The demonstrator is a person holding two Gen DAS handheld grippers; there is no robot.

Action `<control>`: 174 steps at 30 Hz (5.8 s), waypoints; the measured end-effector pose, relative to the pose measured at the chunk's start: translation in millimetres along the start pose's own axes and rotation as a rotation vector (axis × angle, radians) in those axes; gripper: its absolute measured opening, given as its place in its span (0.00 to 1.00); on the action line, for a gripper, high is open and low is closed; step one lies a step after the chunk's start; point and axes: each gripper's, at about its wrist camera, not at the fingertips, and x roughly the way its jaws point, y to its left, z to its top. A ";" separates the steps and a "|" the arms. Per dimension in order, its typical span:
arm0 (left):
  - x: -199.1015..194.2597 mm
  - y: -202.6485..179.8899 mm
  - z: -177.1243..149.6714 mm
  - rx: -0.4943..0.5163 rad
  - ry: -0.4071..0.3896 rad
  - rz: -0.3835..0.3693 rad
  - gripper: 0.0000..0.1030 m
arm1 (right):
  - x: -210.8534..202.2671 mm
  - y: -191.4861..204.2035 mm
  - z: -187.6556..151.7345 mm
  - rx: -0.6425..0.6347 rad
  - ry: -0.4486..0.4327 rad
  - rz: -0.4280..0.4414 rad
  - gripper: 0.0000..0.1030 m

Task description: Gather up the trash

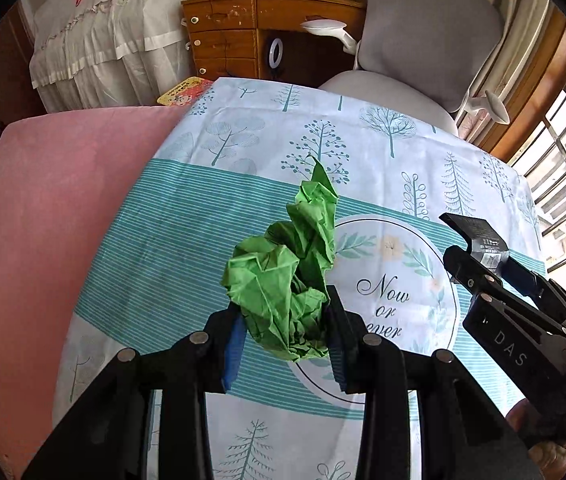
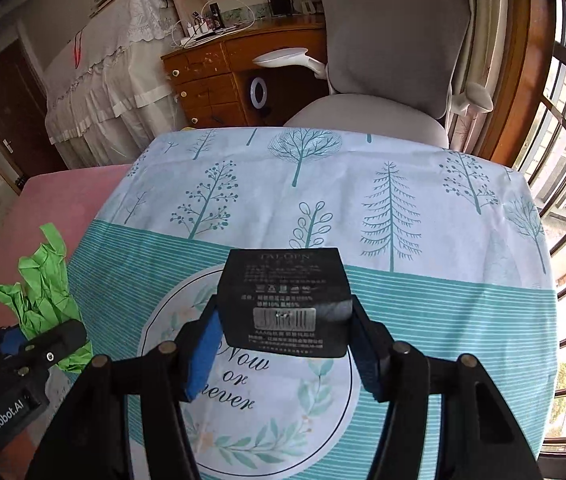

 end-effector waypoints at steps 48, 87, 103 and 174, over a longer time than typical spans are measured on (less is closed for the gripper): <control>9.1 98.9 -408.3 0.359 0.272 -0.105 0.33 | -57.7 103.1 -454.0 0.264 0.285 0.011 0.58; 63.9 127.2 -426.7 0.302 0.229 -0.100 0.99 | 22.3 74.4 -502.3 0.367 0.383 0.035 0.75; -128.2 125.0 -322.6 0.368 0.059 -0.216 0.99 | -149.4 115.0 -377.9 0.315 0.230 0.025 0.74; -222.0 109.8 -241.0 0.243 -0.159 -0.088 0.99 | -270.4 132.7 -266.4 0.214 -0.104 -0.140 0.75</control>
